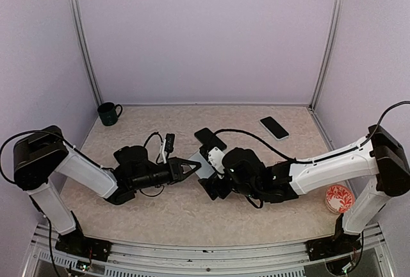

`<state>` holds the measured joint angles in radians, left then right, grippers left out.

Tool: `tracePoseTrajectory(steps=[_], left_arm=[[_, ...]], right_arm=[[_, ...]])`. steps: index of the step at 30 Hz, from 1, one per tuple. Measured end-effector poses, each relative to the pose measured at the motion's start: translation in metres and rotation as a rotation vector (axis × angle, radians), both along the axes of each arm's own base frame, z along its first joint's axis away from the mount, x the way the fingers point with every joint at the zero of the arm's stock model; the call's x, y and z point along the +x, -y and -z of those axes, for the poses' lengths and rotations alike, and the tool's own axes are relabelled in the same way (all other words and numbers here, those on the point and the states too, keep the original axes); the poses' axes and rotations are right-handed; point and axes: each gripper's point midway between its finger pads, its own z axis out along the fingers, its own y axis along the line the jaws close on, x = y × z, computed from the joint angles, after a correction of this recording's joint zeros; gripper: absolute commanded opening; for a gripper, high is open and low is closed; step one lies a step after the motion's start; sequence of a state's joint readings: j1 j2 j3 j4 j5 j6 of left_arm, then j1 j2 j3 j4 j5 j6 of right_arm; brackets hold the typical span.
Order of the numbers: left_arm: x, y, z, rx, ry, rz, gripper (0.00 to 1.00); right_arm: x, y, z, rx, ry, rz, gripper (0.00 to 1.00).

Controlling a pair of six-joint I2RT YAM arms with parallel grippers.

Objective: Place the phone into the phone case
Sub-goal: Pass from the right arm to the left

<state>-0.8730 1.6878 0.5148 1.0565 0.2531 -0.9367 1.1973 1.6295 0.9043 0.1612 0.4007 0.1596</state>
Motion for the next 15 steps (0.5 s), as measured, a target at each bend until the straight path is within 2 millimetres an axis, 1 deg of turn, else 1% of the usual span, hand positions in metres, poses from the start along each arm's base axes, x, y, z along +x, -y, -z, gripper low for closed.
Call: tracePoseTrajectory(steps=[4,7,9,11,13,15], left_arm=[[-0.002,0.0,0.008,0.043,0.0,0.006,0.0],[-0.005,-0.001,0.011,0.087,0.027,0.014,0.0],[-0.008,-0.002,0.007,0.119,0.069,0.016,0.0],[-0.012,-0.001,0.0,0.153,0.122,0.015,0.0],[-0.016,0.002,-0.012,0.201,0.201,0.008,0.0],[-0.021,0.007,-0.027,0.252,0.3,-0.009,0.0]], right_arm=[[0.001,0.002,-0.006,0.019,0.004,0.026,0.99],[0.001,0.006,-0.02,0.063,-0.002,0.046,1.0],[-0.001,0.01,-0.037,0.116,-0.007,0.06,0.99],[-0.005,0.019,-0.061,0.2,-0.017,0.076,0.99],[-0.009,0.03,-0.082,0.284,-0.033,0.093,0.99],[-0.014,0.041,-0.101,0.374,-0.061,0.106,0.95]])
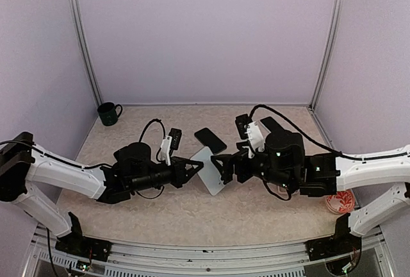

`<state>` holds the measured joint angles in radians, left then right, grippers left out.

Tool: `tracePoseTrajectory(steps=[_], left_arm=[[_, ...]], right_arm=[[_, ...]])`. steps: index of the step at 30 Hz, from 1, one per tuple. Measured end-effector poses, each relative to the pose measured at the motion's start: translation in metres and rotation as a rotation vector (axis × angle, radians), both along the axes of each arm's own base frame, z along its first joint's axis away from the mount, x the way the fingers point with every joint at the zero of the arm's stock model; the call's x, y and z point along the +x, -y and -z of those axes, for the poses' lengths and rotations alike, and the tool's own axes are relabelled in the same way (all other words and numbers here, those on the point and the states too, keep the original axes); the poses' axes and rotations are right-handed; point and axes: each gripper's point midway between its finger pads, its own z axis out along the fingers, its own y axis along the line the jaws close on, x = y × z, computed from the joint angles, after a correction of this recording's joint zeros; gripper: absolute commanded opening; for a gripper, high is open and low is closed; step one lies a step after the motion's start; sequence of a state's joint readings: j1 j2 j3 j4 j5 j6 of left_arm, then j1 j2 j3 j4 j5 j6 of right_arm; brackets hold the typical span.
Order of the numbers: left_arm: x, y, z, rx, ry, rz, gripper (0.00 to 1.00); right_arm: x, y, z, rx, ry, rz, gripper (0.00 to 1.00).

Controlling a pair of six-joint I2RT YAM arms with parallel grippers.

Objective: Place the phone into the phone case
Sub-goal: Pass from the right arm to the left, then rotate the phone.

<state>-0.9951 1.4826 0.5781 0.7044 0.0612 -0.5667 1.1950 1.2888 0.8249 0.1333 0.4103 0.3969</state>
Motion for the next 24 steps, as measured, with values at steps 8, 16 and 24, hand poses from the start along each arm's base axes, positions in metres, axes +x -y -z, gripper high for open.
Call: tracePoseTrajectory(steps=[8,16,24], left_arm=[[-0.03,0.005,-0.042,0.168,0.374,-0.109,0.0],[-0.058,0.008,-0.038,0.51,0.738,-0.271,0.0],[-0.072,0.016,-0.012,0.831,1.029,-0.39,0.0]], right_arm=[[-0.005,0.02,-0.03,0.272,-0.194,0.013,0.91],[-0.021,0.008,-0.024,0.411,-0.431,-0.024,0.93],[-0.031,-0.008,0.002,0.437,-0.612,-0.028,0.9]])
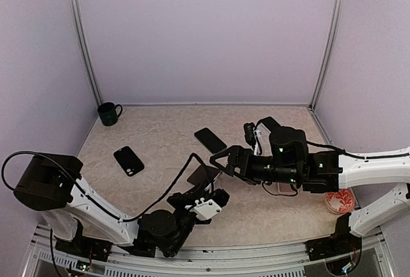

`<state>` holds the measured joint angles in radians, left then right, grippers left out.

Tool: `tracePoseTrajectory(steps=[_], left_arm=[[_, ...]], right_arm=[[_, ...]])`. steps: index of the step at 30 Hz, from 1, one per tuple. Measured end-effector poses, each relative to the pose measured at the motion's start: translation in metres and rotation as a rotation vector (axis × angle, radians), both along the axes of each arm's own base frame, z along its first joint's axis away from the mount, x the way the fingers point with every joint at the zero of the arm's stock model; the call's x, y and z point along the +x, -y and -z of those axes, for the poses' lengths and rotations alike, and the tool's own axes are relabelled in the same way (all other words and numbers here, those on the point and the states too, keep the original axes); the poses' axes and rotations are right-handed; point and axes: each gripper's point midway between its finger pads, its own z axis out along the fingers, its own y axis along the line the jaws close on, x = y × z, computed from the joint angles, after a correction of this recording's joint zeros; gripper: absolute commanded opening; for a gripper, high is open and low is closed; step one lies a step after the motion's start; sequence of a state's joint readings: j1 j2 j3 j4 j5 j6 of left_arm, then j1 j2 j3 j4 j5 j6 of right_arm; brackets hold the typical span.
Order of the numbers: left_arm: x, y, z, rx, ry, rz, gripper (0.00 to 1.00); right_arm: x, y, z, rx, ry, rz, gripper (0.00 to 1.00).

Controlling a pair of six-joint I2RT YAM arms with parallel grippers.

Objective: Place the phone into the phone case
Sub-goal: Rotate the phone.

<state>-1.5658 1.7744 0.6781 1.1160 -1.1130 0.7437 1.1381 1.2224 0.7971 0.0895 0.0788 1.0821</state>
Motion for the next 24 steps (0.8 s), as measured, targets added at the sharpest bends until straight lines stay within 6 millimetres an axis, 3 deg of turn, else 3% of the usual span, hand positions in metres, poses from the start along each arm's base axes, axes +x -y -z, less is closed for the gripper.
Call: tracePoseTrajectory(steps=[5,10,17,24], left_arm=[[-0.007,0.005,0.002,0.12,0.131,-0.07,0.0],[-0.012,0.011,0.016,0.242,0.189,-0.086,0.0],[-0.011,0.007,0.011,0.241,0.197,-0.105,0.0],[-0.011,0.007,0.011,0.251,0.202,-0.106,0.0]], right_arm=[[-0.005,-0.004,0.016,-0.004,-0.069,-0.011,0.88],[-0.007,-0.007,0.029,-0.016,-0.104,-0.019,0.8],[-0.01,-0.011,0.043,-0.02,-0.136,-0.031,0.72],[-0.015,-0.018,0.051,0.0,-0.171,-0.061,0.58]])
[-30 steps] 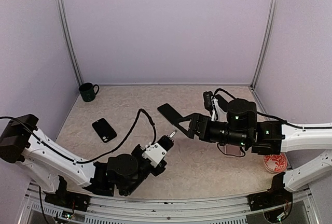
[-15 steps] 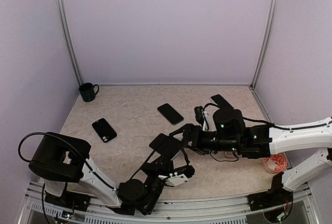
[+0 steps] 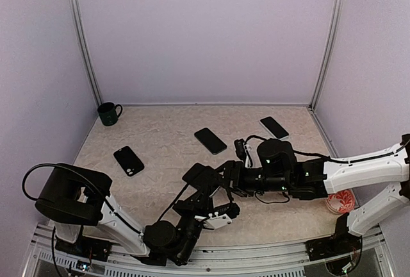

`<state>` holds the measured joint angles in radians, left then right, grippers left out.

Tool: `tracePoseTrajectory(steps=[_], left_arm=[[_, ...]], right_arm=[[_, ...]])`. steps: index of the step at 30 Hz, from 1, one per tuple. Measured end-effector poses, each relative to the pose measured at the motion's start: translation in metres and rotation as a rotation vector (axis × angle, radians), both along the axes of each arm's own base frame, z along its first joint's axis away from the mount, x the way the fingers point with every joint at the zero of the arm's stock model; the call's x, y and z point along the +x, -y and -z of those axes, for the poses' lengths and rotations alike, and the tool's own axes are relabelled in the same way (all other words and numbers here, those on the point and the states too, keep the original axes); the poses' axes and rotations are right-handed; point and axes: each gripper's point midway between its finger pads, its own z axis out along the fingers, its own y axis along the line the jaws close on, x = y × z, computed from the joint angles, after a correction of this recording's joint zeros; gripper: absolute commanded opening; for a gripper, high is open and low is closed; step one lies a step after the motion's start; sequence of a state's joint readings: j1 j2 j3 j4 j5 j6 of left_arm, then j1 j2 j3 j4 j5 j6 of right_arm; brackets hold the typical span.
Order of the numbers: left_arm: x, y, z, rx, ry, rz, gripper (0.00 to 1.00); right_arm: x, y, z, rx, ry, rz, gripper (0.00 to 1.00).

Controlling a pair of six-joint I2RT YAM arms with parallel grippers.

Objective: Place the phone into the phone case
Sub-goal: Rotate the phone, then pass from the left arm to the right

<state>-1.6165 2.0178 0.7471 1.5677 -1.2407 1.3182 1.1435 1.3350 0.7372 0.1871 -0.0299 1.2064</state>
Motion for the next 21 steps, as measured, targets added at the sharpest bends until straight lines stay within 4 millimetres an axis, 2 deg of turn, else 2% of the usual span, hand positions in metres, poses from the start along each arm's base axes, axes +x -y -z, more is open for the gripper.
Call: tracePoseTrajectory(steps=[8,17,20,21], left_arm=[[0.0,0.0001,-0.0001,0.01,0.004,0.0,0.0],[-0.0008,0.001,0.0042,0.05,0.015,0.001,0.0],[-0.0006,0.0014,0.0057,0.072,0.022,0.0,0.02],[-0.0007,0.0016,0.0056,0.071,0.023,0.001,0.09]], right_arm=[[-0.0035,-0.0053,0.0044,0.012,-0.034,-0.019,0.4],[-0.0015,-0.0066,-0.001,0.055,-0.086,0.004,0.0],[-0.001,-0.0057,0.0004,0.063,-0.125,0.02,0.0],[-0.0009,-0.0056,0.0006,0.064,-0.129,0.022,0.0]])
